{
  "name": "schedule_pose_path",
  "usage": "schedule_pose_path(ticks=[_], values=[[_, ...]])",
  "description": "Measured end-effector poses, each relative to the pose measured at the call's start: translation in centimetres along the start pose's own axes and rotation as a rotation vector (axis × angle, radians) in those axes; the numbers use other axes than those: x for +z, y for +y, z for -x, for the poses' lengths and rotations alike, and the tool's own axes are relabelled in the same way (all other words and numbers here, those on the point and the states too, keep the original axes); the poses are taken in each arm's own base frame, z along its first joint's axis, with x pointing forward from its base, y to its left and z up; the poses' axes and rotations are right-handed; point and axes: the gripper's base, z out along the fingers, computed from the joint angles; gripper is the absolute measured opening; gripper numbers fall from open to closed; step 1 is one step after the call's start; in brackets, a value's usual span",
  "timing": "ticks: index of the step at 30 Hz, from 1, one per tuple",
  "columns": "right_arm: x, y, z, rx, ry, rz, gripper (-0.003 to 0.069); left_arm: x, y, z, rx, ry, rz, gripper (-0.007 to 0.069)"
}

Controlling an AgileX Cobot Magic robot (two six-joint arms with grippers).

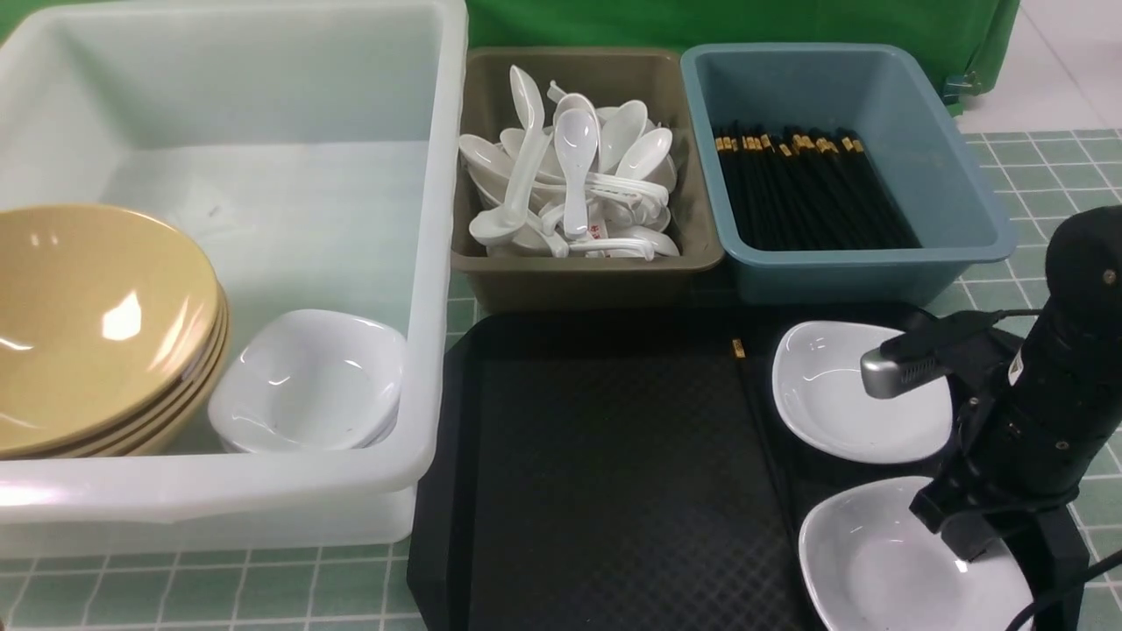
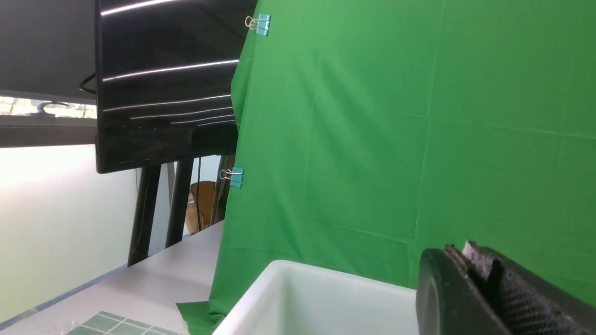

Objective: On blue table put chopsticks spoon bowls plates into blue grey white boxes.
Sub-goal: 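Reach for and grasp the small white dish on the black tray, then place the white bowl into the white bin on top of the stacked bowls with the right gripper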

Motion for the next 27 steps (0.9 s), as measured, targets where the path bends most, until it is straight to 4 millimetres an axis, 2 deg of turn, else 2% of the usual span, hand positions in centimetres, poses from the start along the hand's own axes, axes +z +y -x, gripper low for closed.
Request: schedule_pose_path(ticks=[6,9,14,16,21,22,23,25,26,27], values=[[-2.6,0.2,-0.8,-0.004,-0.090,-0.016,0.0120,0.0,0.1,0.1,0.000,-0.007,0.009,0.0003],[-4.8,0.5,-1.8,-0.007,-0.158,-0.028,0.0081,0.0,0.1,0.1,0.000,-0.008,0.009,0.0003],[-8.3,1.2,-2.8,-0.011,-0.250,-0.015,0.0078,0.0,0.1,0.1,-0.002,-0.007,0.010,0.0003],[-10.8,2.2,-2.6,-0.047,-0.319,0.009,0.0078,0.0,0.1,0.1,-0.003,-0.007,0.010,0.0003],[-15.6,6.0,0.0,-0.225,-0.492,0.071,0.0078,0.0,0.1,0.0,-0.008,-0.004,0.007,0.0003],[-17.0,8.0,1.4,-0.324,-0.572,0.106,0.0078,0.0,0.0,0.0,-0.011,-0.001,0.005,0.0003],[-17.2,8.3,1.6,-0.345,-0.582,0.108,0.0078,0.0,0.0,0.0,-0.011,0.000,0.004,0.0003],[-18.7,11.5,4.1,-0.478,-0.686,0.153,0.0078,0.0,0.0,0.0,-0.013,0.002,0.002,0.0003],[-19.3,12.4,4.9,-0.518,-0.725,0.157,0.0078,0.0,0.0,0.0,-0.014,0.003,0.001,0.0003],[-19.2,13.8,6.1,-0.567,-0.740,0.171,0.0078,0.0,0.0,0.0,-0.014,0.005,-0.002,0.0003]])
